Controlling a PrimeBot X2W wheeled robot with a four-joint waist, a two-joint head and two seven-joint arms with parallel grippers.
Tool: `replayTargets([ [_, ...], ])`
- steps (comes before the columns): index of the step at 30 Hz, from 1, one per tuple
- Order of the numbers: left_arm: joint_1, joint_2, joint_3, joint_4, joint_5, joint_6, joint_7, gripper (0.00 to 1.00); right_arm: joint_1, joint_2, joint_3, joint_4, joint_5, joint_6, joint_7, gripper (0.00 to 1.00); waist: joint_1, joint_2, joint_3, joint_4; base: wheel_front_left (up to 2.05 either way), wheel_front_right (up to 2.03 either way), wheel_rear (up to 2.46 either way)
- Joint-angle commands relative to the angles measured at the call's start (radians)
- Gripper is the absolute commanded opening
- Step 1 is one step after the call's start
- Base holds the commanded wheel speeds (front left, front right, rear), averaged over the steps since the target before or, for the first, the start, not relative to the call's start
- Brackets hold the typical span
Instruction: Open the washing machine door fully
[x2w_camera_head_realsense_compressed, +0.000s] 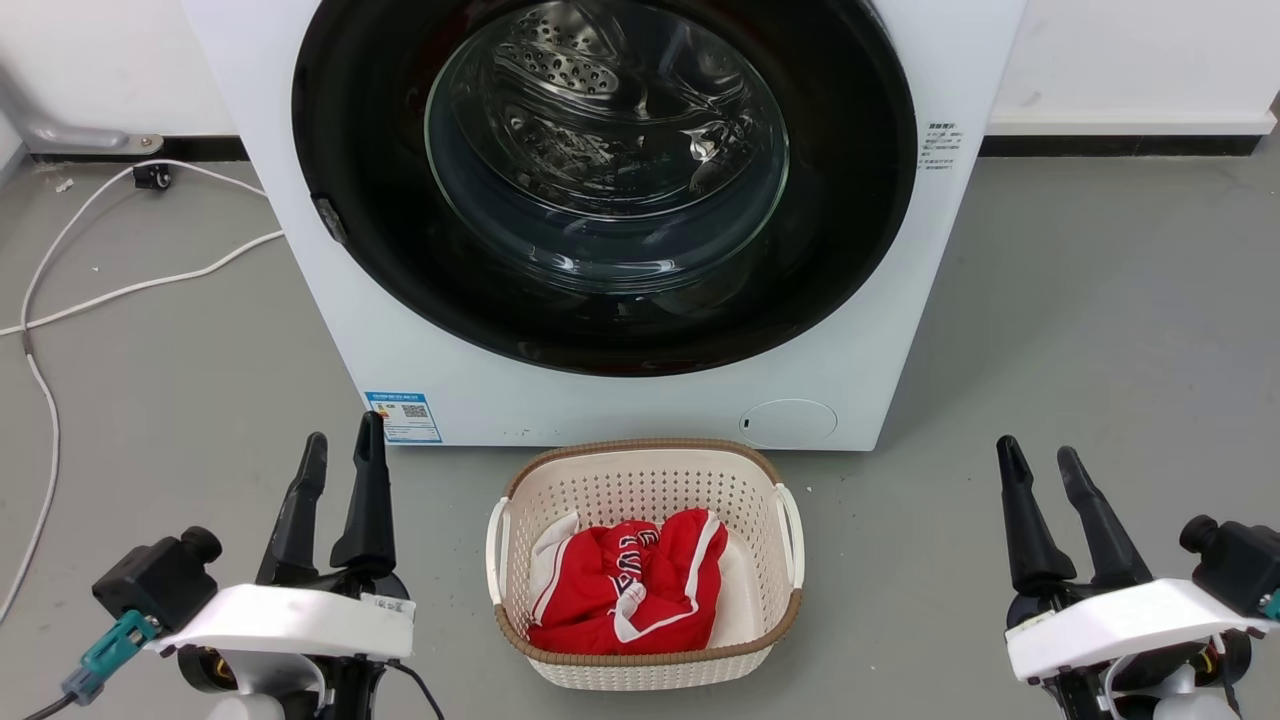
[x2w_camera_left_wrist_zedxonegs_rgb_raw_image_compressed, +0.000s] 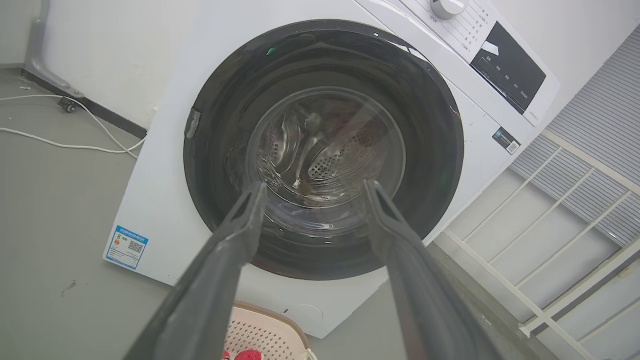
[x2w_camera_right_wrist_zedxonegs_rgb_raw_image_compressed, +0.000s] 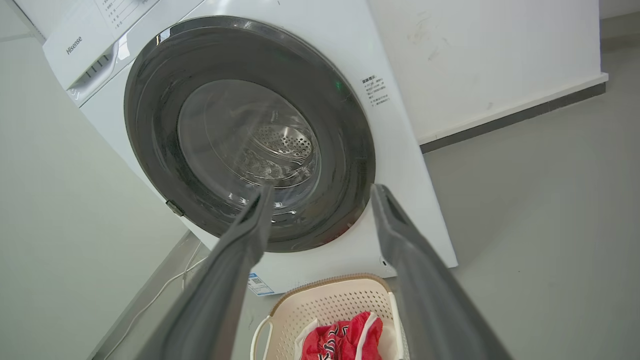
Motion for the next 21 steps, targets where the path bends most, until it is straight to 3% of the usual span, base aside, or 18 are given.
replayTargets([
  [1, -0.004, 0.008, -0.001, -0.010, 0.034, -0.002, -0.010, 1.00, -0.004, -0.001, -0.002, -0.009, -0.031, 0.000, -0.001, 1.00, 0.0000, 0.0000, 0.000, 0.000, 0.00, 0.00, 0.00],
  [21, 0.005, 0.020, -0.004, 0.004, 0.284, -0.003, -0.063, 1.00, 0.008, -0.001, -0.004, -0.014, -0.261, 0.000, -0.003, 1.00, 0.0000, 0.0000, 0.004, 0.006, 0.00, 0.00, 0.00],
])
